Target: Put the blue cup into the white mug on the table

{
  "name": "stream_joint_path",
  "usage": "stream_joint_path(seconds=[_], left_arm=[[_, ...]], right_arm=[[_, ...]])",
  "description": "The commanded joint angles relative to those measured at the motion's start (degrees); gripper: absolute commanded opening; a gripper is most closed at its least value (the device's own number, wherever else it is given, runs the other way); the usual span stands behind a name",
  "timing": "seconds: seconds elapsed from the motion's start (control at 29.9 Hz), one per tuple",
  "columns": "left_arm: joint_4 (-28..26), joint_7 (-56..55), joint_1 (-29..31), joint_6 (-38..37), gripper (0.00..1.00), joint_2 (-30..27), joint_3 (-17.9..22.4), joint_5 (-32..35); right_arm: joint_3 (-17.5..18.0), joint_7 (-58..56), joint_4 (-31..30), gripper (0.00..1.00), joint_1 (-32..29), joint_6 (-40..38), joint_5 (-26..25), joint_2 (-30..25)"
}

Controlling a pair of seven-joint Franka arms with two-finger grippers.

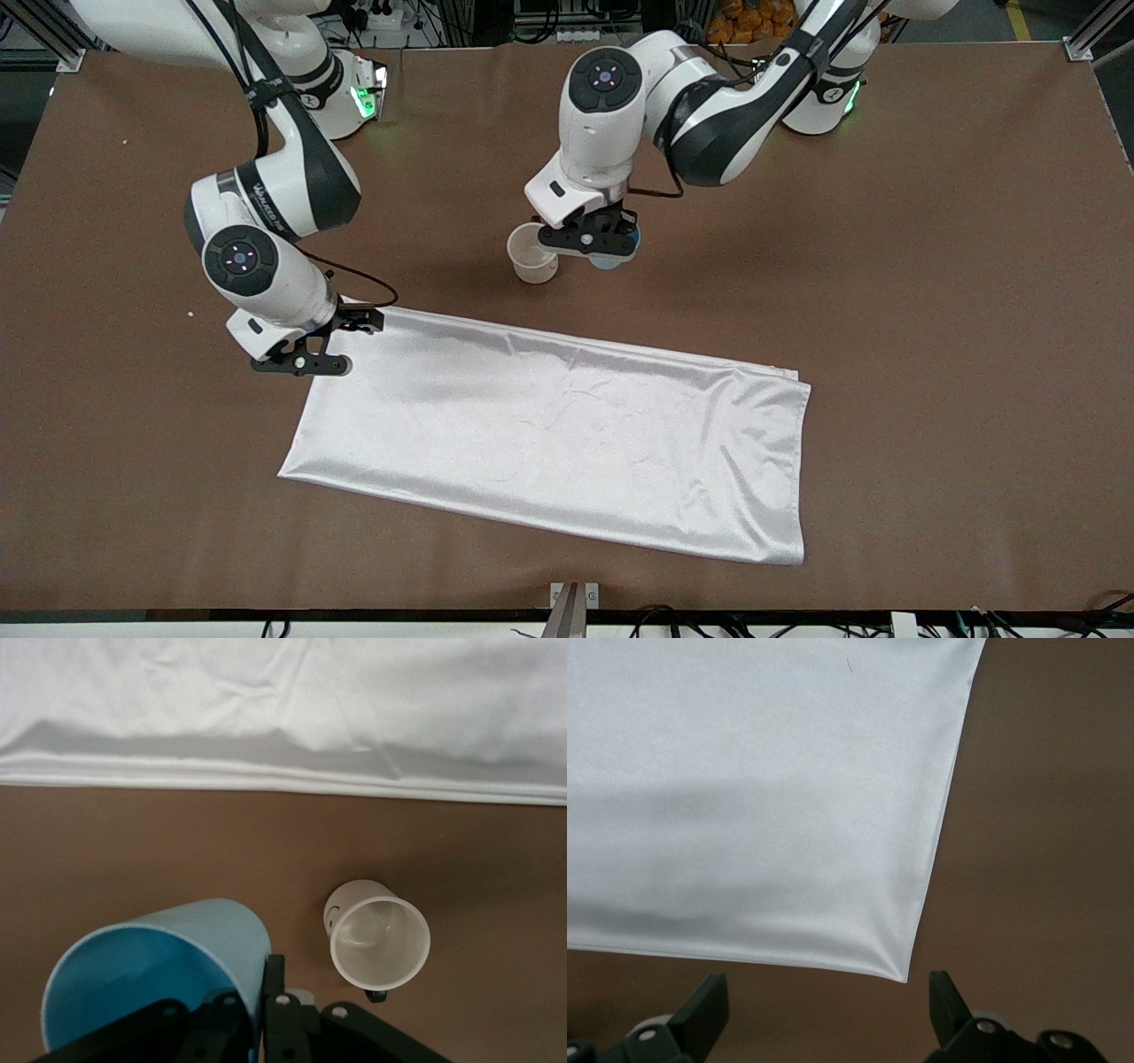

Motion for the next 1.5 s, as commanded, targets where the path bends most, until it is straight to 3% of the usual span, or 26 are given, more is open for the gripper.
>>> stream_joint_path(seconds=[0.0,0.27,0.57,0.8,0.97,1.1,1.47], left_arm=[[0.72,-7.90,-0.31,1.46,0.00,3.44,-4.14,5.36],[0.81,-14.50,-1.02,1.90,0.00,6.34,-8.27,8.44],[2.30,-18.37,-2.25,4.89,0.00,10.74,-9.33,12.31],[6.87,-19.51,-3.30,5.07,0.00,14.87,-9.42,13.02],[7.22,-20.13,-3.66,6.56,0.00,15.75,-9.33,13.02],[7.23,-20.21,-3.74,7.97,0.00,16.36,-9.33,13.10],[6.96,-22.32,-5.06,8.06,0.00,19.09,-9.42,17.41]], right_arm=[[0.84,-3.24,-1.25,1.00,-1.96,-1.02,-0.01,-2.09],[0.92,-9.93,-3.45,1.00,-5.74,-0.23,0.16,-3.67],[0.57,-15.55,-8.46,1.00,-8.29,0.21,3.67,-10.52],[-0.92,-16.09,-9.16,1.00,-8.12,-2.51,5.88,-15.80],[-1.97,-16.09,-9.61,1.00,-7.33,-4.97,7.45,-19.84],[-6.01,-16.35,-8.91,1.00,-4.96,-6.38,10.80,-21.78],[-8.56,-20.21,0.67,1.00,-5.48,-14.38,13.08,-21.96]])
